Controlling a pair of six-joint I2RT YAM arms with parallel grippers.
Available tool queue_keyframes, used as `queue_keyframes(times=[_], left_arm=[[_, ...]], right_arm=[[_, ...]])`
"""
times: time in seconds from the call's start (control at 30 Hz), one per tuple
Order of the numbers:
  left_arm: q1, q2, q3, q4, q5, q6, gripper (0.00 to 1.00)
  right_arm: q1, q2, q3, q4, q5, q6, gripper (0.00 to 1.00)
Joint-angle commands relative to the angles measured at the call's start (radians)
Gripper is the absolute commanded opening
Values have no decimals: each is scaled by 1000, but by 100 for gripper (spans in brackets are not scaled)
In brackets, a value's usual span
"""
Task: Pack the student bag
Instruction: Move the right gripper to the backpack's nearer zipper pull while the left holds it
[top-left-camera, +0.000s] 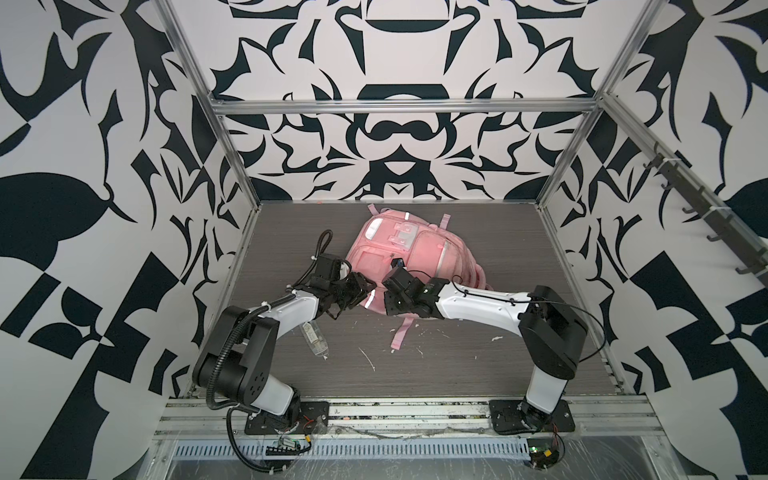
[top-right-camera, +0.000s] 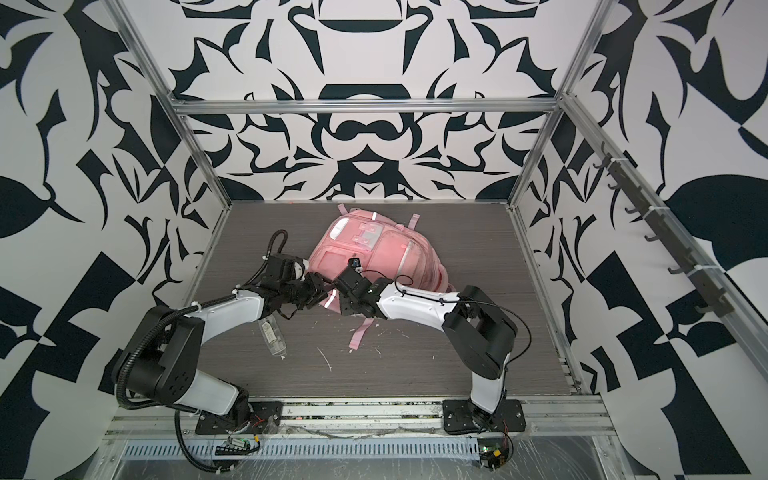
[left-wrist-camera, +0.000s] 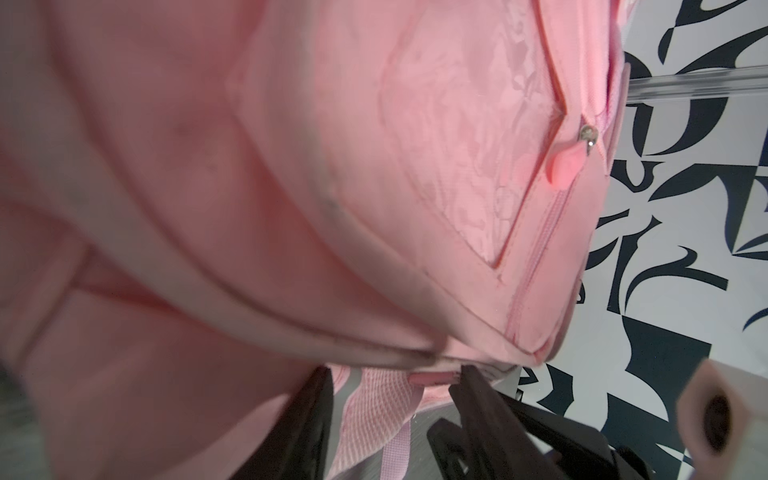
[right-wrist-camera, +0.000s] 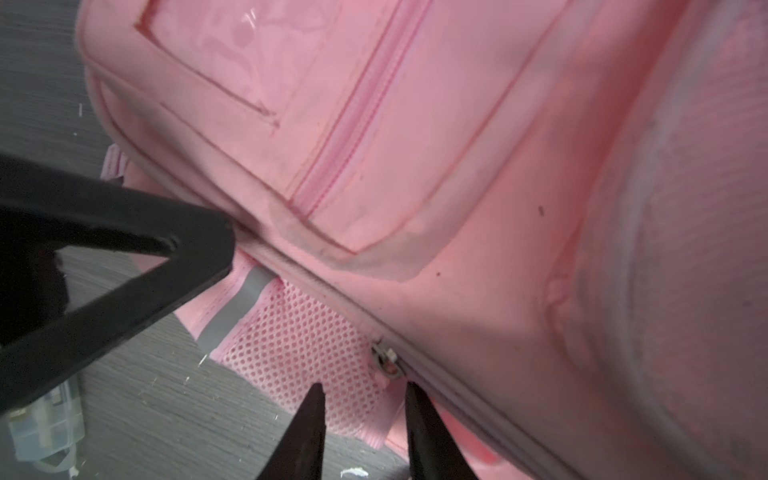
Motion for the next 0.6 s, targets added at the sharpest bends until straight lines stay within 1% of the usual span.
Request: queue_keyframes(times=[0.0, 0.23, 0.57], left_arm=[[6, 18, -12, 24, 22, -5, 52], [5, 30, -24, 38, 29, -6, 52], [6, 31, -30, 38, 37, -4, 50]], right_arm=[[6, 9, 58, -32, 46, 12, 34], [5, 66, 116, -52, 51, 4, 33], [6, 121, 168, -95, 98, 1, 30]])
